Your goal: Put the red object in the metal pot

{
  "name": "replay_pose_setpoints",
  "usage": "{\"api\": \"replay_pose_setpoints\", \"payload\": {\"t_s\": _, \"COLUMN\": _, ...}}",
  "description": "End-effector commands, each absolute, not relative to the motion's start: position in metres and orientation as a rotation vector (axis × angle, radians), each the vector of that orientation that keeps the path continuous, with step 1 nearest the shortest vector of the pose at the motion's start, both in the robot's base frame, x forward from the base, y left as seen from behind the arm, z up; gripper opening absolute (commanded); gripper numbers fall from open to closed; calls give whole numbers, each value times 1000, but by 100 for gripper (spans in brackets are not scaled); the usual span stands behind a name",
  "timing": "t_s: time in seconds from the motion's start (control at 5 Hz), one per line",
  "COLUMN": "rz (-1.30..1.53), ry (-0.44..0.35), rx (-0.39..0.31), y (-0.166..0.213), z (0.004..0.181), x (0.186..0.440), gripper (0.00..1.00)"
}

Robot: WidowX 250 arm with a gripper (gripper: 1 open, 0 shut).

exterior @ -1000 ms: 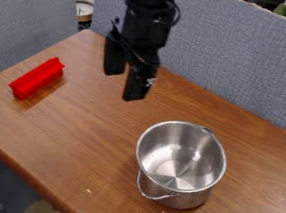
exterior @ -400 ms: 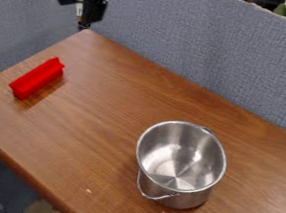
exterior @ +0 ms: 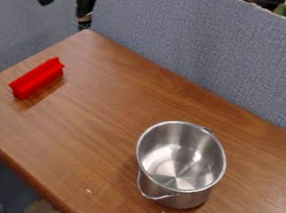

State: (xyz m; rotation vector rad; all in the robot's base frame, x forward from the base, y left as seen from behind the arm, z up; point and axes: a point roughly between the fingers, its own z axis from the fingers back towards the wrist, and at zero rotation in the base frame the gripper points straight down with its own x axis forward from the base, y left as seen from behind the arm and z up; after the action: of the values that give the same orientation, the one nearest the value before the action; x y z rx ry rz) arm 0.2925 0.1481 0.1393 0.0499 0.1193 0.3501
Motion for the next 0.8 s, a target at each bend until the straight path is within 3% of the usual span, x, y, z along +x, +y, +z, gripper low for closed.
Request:
{"api": "replay_pose_setpoints", "payload": {"t_s": 0.0, "rz": 326, "ry": 93, "rx": 62, "y": 153, "z": 148, "x": 288, "gripper": 100}}
{"api": "replay_pose_setpoints", "payload": {"t_s": 0.2, "rz": 290, "ry": 101, "rx": 62, "y": 161, "z": 140, "x": 281, "gripper": 100}}
{"api": "replay_pose_setpoints", "payload": {"t_s": 0.6, "rz": 5, "ry": 89, "rx": 85, "y": 151, "z": 69, "x": 313, "gripper": 100}}
